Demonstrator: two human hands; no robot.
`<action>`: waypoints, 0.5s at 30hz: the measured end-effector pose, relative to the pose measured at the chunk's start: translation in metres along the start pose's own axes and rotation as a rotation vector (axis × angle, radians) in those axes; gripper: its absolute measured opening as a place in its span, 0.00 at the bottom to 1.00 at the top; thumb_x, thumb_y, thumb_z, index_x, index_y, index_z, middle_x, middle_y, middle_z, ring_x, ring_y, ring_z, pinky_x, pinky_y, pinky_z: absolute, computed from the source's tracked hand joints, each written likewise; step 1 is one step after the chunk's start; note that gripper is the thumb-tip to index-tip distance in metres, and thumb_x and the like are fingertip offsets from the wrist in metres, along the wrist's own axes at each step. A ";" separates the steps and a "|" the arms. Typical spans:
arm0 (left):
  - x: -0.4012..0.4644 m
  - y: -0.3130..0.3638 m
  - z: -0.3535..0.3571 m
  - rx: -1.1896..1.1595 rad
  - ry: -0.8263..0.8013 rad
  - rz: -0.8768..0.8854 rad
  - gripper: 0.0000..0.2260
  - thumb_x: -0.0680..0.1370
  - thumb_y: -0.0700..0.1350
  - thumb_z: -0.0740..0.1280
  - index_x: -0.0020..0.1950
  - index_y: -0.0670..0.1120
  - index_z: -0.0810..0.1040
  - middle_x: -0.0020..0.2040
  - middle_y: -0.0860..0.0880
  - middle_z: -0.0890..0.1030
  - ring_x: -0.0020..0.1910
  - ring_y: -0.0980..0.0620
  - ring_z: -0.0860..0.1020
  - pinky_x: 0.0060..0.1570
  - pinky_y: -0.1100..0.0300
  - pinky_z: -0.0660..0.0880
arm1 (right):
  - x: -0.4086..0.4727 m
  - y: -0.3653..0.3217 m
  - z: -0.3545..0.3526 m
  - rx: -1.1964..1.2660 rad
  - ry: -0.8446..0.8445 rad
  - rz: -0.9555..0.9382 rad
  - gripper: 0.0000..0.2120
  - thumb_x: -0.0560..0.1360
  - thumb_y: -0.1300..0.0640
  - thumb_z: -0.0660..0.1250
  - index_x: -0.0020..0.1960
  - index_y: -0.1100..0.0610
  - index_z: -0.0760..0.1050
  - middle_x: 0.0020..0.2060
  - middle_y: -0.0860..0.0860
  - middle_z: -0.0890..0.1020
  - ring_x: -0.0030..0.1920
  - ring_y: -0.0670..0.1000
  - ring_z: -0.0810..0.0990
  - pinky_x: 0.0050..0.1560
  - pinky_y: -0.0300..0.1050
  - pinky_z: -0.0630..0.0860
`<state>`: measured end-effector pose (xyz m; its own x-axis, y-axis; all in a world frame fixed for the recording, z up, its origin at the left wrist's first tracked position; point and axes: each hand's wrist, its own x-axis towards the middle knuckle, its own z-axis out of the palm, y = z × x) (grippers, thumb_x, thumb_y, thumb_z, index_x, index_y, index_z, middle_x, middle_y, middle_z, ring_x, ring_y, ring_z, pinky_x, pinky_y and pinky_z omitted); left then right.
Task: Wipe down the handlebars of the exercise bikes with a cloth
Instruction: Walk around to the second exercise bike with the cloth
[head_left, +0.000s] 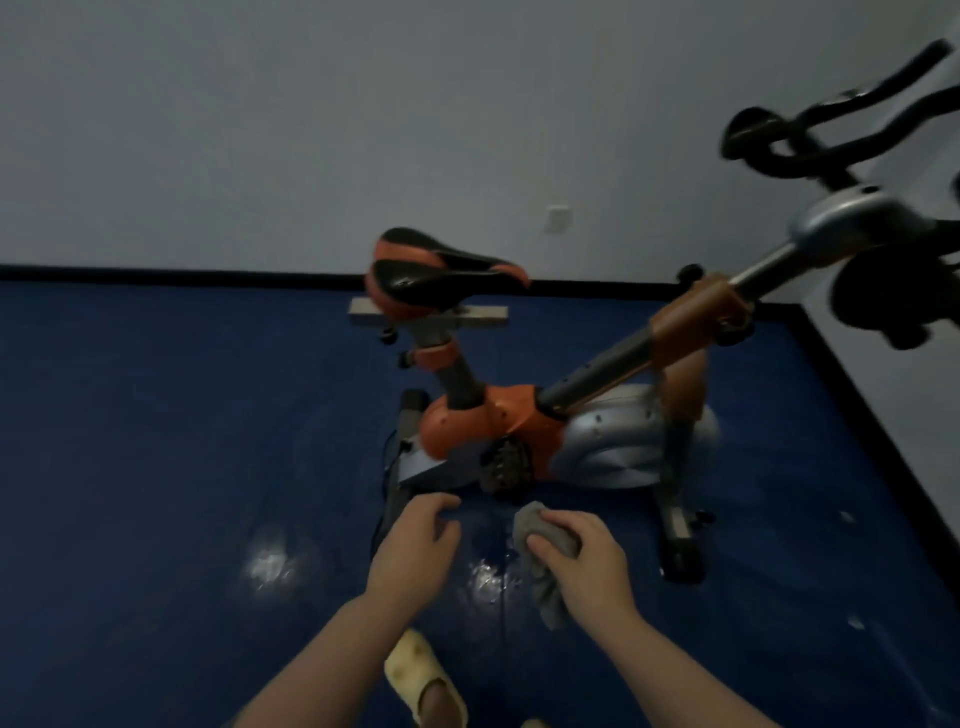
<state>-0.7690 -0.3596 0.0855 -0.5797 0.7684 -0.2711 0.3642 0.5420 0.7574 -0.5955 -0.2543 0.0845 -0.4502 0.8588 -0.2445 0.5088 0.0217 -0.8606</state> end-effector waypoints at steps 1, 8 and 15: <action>-0.011 -0.013 -0.012 -0.010 0.032 -0.028 0.14 0.79 0.47 0.62 0.65 0.53 0.72 0.58 0.58 0.74 0.55 0.57 0.75 0.55 0.58 0.74 | -0.007 -0.005 0.014 0.001 -0.036 -0.002 0.13 0.71 0.56 0.74 0.55 0.52 0.79 0.51 0.44 0.77 0.51 0.40 0.75 0.48 0.30 0.69; -0.054 -0.106 -0.093 -0.144 0.223 -0.148 0.13 0.79 0.44 0.62 0.63 0.53 0.74 0.59 0.56 0.75 0.52 0.62 0.74 0.51 0.66 0.70 | -0.022 -0.052 0.118 -0.063 -0.213 -0.068 0.12 0.71 0.53 0.73 0.54 0.49 0.79 0.51 0.41 0.76 0.51 0.39 0.75 0.50 0.31 0.69; -0.066 -0.188 -0.206 -0.107 0.204 -0.195 0.12 0.79 0.47 0.62 0.62 0.56 0.73 0.57 0.58 0.75 0.52 0.61 0.75 0.53 0.62 0.73 | -0.036 -0.118 0.252 0.001 -0.199 -0.048 0.11 0.71 0.54 0.74 0.52 0.47 0.78 0.52 0.42 0.77 0.51 0.41 0.76 0.51 0.36 0.70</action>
<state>-0.9489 -0.5825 0.0830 -0.7697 0.5633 -0.3005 0.1595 0.6255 0.7638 -0.8240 -0.4162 0.0824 -0.6102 0.7387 -0.2863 0.4826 0.0600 -0.8738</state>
